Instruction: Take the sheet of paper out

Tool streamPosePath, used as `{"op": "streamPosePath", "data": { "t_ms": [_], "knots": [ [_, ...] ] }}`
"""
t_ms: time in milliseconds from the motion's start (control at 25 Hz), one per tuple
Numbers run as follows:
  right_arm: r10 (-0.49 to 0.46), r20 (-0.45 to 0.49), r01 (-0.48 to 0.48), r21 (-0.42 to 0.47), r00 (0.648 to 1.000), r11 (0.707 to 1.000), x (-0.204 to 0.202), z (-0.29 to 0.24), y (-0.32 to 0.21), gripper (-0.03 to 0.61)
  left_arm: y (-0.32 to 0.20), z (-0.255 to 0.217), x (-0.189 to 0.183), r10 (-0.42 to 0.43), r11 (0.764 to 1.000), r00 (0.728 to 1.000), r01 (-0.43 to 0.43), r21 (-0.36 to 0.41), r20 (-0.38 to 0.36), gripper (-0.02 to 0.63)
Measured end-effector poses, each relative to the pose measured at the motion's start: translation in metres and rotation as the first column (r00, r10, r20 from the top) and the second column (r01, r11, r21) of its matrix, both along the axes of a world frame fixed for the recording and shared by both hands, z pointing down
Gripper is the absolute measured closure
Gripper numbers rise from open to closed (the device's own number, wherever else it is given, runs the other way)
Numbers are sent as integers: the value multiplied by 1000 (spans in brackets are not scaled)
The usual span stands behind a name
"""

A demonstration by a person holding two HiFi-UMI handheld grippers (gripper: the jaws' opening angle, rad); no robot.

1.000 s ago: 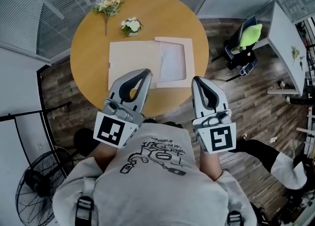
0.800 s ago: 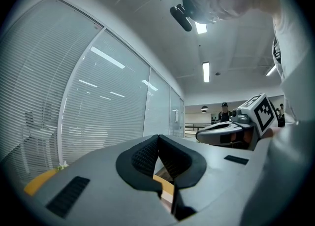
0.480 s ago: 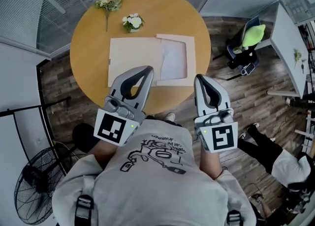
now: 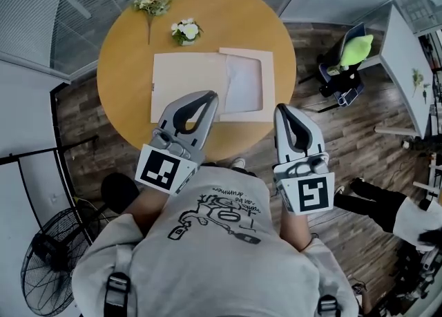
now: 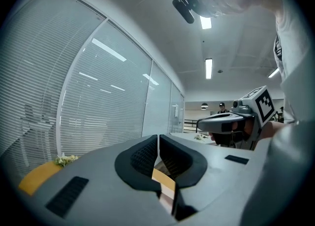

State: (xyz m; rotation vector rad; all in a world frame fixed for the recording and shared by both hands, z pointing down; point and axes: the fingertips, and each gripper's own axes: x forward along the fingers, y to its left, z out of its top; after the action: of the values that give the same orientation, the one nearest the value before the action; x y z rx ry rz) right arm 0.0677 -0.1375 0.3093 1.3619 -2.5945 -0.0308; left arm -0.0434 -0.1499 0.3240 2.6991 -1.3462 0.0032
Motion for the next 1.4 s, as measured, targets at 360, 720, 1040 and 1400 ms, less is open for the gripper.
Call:
{"op": "streamPosePath", "data": {
  "t_ms": [360,720,1040,1400],
  "knots": [
    [13,-9,-13,5,1000,1000,1,0,-3,571,-13,36,5,31,998,999,-30,-57,18,578],
    [53,49,-54,21,997,998,-2,-9,-10,570,-25,84,11,68,989,997,-63,-135,33,558],
    [55,40,-56,13,998,998,1,-6,-15,571,-37,123,17,85,975,995,-72,-210,50,551],
    [73,59,-74,13,996,997,5,-6,-21,571,-48,162,24,101,956,993,-79,-281,66,540]
  ]
}}
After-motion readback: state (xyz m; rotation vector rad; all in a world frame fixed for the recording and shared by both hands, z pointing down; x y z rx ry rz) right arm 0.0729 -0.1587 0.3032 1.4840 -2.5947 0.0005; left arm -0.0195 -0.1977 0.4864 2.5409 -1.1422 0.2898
